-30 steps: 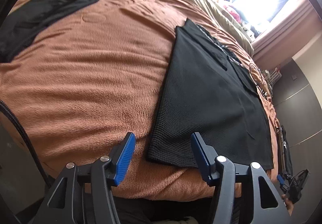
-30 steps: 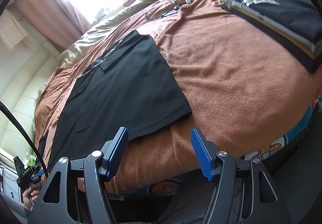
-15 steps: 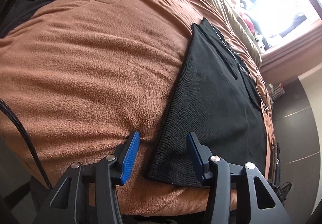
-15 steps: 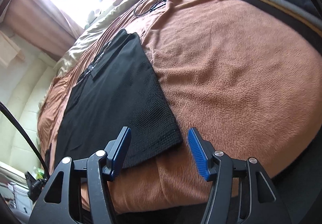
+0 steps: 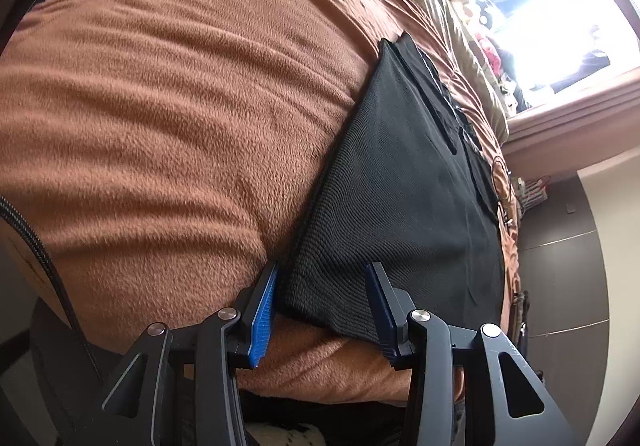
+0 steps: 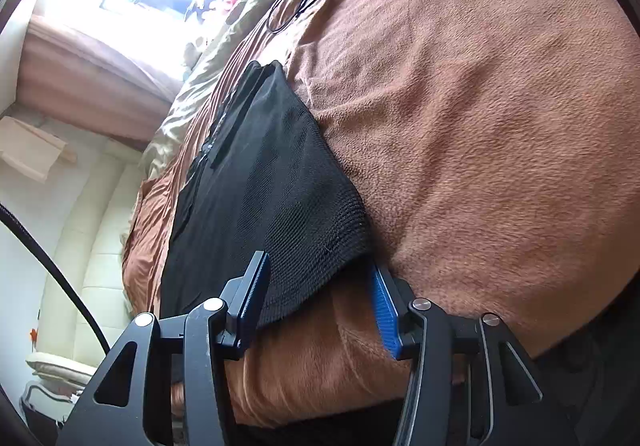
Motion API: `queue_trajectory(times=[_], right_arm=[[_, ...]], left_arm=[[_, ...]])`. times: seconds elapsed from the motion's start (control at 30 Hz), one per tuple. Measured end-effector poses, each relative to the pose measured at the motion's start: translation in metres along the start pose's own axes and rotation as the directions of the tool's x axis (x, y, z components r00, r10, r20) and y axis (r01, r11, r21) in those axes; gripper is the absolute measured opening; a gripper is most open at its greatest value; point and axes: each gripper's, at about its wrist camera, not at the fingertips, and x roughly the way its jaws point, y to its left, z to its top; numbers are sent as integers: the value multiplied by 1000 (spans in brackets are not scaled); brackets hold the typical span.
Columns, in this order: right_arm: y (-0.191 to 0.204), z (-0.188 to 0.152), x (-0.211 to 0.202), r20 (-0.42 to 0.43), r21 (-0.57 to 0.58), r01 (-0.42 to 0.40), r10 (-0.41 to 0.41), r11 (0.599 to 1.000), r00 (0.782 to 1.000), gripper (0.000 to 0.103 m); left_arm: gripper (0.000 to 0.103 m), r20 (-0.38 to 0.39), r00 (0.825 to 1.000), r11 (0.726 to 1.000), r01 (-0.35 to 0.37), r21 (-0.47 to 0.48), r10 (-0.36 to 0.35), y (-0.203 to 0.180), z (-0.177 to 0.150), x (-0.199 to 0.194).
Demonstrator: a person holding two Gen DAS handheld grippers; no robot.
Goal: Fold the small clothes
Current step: 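Move both grippers down to the hem of the folded shirt, then close both grippers on the shirt hem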
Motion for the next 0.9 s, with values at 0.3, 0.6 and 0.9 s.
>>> queue_trajectory(times=[0.3,0.6,0.9], right_arm=[[-9,-5,10,45,143,-62,56,988,997,47],[-16,-15,25,7,170,-115,116,979,993,47],[-30,3,19,106,160,-115,98,980,989,31]], left_arm=[[45,41,999,997,34,-75,-31,2,-7,0],[45,65,997,998,37,-60,-33,-7,-8,5],[45,122,988,991,101,-91,-90,0,-10,3]])
